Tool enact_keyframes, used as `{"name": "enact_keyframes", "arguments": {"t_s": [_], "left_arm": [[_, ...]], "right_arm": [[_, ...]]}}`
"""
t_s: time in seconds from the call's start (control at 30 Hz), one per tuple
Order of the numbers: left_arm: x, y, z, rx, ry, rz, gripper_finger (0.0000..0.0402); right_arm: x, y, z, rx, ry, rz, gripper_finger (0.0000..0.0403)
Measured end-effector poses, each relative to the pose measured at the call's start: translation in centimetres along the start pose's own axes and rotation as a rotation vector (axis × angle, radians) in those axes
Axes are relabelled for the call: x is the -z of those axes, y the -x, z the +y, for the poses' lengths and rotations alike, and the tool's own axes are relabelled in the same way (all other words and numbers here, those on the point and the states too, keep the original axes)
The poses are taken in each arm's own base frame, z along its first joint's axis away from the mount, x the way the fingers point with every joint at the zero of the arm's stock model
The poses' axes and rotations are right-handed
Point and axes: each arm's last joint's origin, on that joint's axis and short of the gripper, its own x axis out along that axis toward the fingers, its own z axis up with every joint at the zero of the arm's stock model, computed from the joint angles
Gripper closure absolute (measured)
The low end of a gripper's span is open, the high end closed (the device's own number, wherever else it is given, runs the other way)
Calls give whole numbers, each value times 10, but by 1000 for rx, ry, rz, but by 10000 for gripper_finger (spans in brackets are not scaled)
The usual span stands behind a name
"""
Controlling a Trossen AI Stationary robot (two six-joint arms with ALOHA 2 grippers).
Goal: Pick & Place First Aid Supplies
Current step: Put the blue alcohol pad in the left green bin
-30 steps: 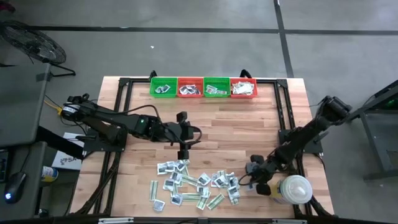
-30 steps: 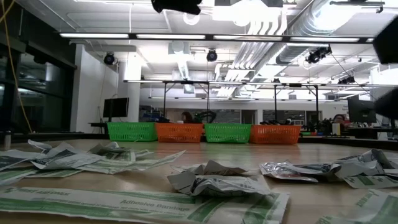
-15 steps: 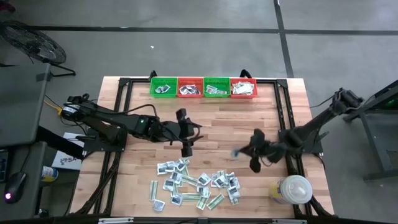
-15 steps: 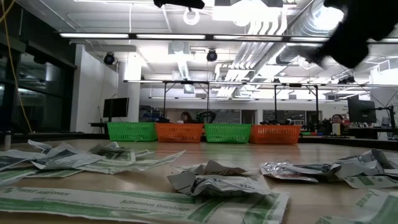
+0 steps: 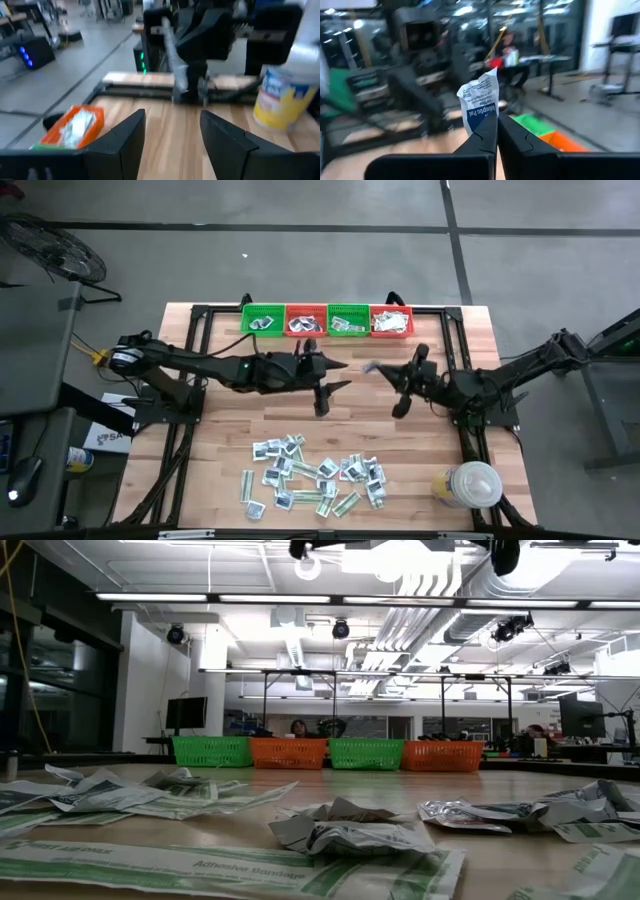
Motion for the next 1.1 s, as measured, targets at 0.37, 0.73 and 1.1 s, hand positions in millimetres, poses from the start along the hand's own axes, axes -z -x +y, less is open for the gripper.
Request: {"name": "enact_keyframes", "arguments": {"t_s": [0.37,0.73,1.1], "left_arm": [[5,-26,16,10,42,-97,215],[-1,-29,32,-66,69,-167,215],[-4,-30,36,0,67,-195,215]], "right_arm": [[-4,-15,-18,55,6,-44,403],[-3,-19,-22,1,22,-33,403],[4,-28,-23,-27,32,-19,403]]}}
